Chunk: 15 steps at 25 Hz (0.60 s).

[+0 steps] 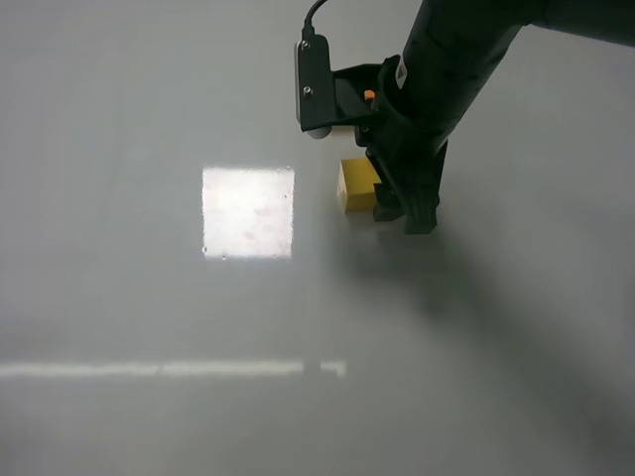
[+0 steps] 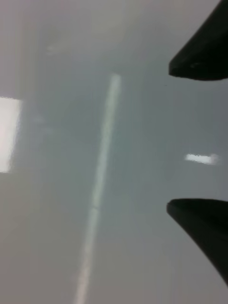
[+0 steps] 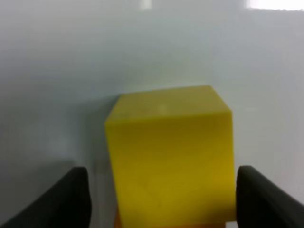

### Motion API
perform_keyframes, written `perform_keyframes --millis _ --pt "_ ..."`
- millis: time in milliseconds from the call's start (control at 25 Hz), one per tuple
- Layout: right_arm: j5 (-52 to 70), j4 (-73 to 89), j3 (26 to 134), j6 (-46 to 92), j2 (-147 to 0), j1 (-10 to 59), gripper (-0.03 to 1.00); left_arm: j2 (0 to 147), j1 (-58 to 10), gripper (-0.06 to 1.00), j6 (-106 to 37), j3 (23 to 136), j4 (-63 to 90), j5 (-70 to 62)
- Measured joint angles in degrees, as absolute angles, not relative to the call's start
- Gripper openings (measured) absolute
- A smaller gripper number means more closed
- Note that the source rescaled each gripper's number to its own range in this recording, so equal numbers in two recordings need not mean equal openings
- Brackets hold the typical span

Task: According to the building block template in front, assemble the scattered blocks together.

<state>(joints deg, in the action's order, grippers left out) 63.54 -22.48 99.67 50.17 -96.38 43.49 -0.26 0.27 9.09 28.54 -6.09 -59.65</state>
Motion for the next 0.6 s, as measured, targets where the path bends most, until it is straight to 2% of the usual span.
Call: perform_keyframes --millis 600 --pt "62.45 -21.99 99.6 50.45 -96.38 43.49 0.8 -0.26 0.27 0.36 9.09 28.54 -6.09 -59.65"
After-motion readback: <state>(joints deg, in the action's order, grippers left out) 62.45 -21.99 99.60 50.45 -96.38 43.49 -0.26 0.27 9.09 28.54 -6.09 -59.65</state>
